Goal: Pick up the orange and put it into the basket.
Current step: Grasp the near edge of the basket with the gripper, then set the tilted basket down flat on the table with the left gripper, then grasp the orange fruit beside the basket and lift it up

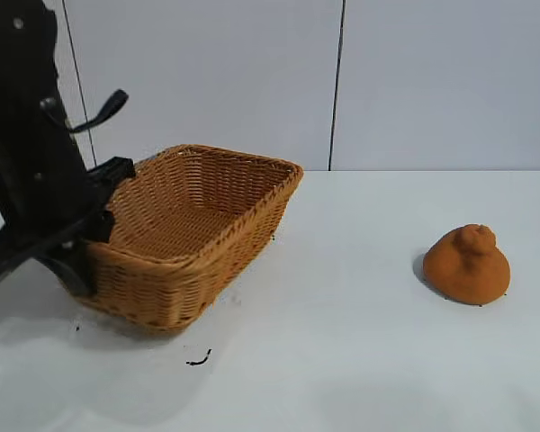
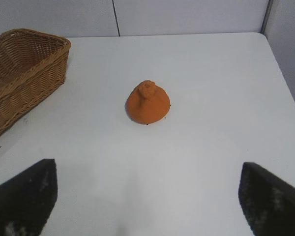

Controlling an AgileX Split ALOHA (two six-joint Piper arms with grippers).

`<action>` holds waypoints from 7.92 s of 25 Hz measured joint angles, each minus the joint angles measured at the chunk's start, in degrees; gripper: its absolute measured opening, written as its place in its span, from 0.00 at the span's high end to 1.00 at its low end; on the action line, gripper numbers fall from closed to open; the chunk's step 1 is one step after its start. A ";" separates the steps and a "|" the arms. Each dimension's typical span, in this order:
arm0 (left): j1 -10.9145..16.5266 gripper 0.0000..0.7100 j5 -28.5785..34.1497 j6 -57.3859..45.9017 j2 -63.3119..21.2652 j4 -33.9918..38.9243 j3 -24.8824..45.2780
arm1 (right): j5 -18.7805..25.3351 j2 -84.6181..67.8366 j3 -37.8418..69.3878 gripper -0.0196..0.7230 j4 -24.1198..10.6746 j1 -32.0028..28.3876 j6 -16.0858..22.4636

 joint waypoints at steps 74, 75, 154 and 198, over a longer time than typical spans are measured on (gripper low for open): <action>17.25 0.06 23.06 83.46 7.69 -2.18 -28.89 | 0.03 0.00 0.00 0.04 -0.33 0.00 0.00; 18.35 0.06 23.40 83.66 7.69 -1.41 -28.89 | 0.03 0.00 0.00 0.04 0.00 0.00 0.00; 23.26 0.06 18.32 85.72 -105.96 -4.86 36.65 | -5.38 62.31 -26.52 0.04 -1.01 0.00 -0.05; 23.26 0.06 18.32 85.72 -105.96 -4.86 36.65 | -0.77 119.36 -57.67 0.90 4.40 0.00 -3.70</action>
